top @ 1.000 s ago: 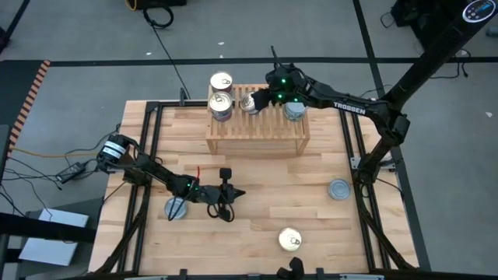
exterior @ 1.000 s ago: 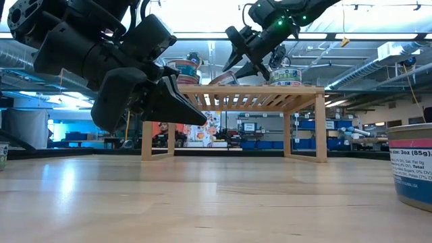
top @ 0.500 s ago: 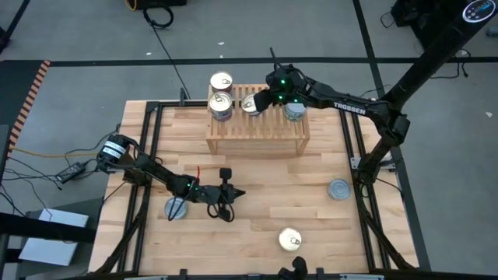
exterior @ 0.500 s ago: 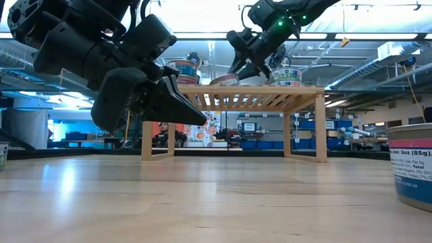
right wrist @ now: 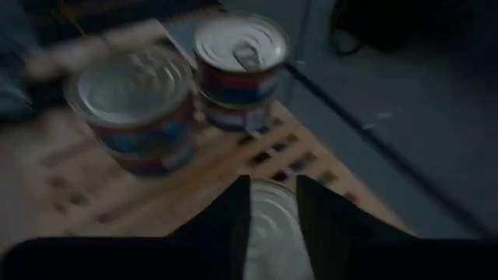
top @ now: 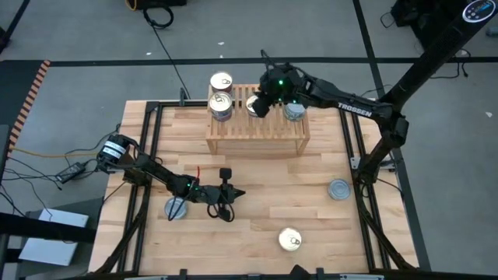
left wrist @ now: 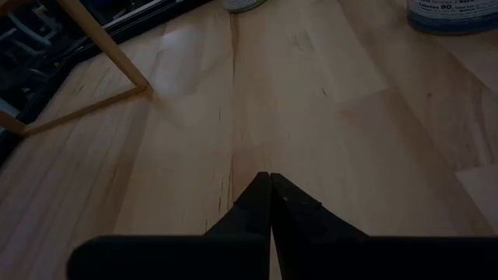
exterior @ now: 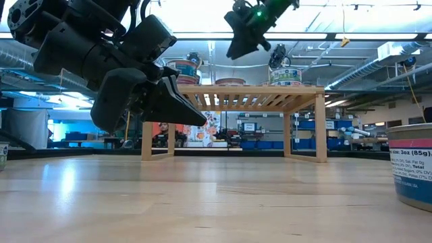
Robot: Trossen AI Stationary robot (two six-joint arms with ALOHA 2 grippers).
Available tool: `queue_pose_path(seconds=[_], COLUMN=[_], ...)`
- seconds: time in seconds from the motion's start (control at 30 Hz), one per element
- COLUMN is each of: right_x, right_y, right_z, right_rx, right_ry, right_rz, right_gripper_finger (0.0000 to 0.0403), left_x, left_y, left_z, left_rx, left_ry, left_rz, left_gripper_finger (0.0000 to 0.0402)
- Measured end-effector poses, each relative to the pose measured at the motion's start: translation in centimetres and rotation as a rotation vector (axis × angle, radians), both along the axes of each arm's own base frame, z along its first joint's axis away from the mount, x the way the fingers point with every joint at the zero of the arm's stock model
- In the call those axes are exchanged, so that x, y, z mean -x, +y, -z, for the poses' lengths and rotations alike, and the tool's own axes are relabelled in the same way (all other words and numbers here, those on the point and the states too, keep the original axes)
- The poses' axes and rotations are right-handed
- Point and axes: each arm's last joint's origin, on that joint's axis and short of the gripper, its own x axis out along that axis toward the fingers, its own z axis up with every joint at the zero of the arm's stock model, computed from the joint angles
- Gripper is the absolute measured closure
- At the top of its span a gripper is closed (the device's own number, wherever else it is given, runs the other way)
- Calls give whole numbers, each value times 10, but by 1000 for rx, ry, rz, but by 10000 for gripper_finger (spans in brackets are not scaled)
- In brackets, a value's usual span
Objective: Stack canned seafood by type on shelf
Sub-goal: Put the blue pink tuna can on the shelf
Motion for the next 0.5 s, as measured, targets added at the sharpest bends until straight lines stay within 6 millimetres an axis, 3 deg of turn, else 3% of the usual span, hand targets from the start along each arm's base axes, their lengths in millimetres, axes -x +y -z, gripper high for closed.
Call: queue_pose_path(seconds=[0.2,0.5], right_x=[-3,-20], right_y=[7,0], right_z=[12,49], right_rx=[75,-43], right_ry=[168,260], right_rz=[-30,-98], right_gripper_finger=[390,396], left_x=[0,0], left_y=[0,0], left_z=[0,0], left_rx=[1,6], left_ry=[0,-2], left_rz=[0,6], left_gripper_finger=[394,394])
